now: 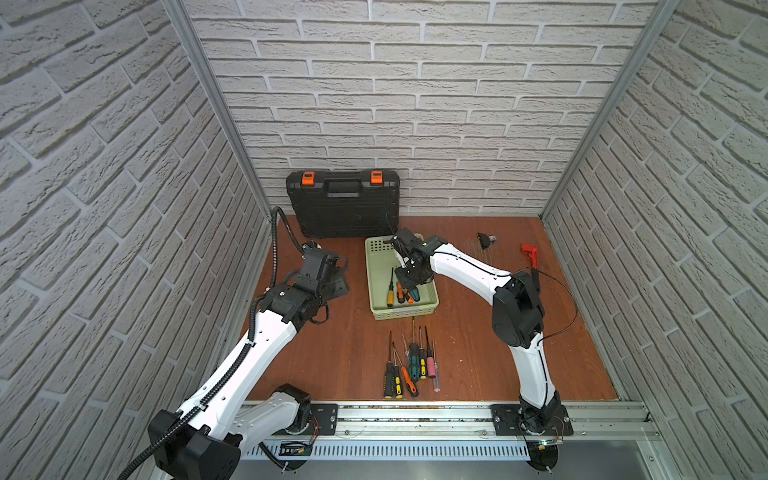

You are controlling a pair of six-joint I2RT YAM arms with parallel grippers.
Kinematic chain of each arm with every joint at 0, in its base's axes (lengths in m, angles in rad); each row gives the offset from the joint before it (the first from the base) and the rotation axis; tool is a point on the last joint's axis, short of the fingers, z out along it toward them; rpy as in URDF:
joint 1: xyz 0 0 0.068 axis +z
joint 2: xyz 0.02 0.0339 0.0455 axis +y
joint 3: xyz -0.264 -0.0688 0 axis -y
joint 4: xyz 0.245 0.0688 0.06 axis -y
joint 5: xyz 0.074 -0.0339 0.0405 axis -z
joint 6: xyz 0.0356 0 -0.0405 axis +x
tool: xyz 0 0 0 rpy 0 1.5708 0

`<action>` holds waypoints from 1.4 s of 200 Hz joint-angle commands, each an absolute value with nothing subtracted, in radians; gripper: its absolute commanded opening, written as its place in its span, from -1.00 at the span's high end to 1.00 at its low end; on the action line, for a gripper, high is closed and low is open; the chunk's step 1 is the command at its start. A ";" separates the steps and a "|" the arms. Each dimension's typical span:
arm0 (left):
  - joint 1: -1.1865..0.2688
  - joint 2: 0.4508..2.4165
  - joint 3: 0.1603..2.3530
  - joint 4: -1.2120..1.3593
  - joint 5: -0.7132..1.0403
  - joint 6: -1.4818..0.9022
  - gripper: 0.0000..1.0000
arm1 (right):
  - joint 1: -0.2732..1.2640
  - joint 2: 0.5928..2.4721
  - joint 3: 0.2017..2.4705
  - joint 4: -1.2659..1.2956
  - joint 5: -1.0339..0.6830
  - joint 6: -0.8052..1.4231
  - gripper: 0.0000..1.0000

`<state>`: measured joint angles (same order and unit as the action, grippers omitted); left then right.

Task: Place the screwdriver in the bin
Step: 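Carry the green-black screwdriver with the right gripper and lower it into the basket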

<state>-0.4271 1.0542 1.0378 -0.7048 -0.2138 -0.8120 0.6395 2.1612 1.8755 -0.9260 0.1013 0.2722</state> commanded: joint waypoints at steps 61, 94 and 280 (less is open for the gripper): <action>-0.389 1.057 1.034 -0.680 -0.185 -0.793 -0.09 | 0.629 2.222 1.930 -0.920 0.170 0.268 0.87; -0.385 1.062 1.037 -0.670 -0.176 -0.787 -0.10 | 0.625 2.247 1.931 -0.915 0.170 0.268 0.85; -0.384 1.043 1.051 -0.693 -0.098 -0.781 -0.10 | 0.620 2.143 1.887 -0.880 0.173 0.273 0.14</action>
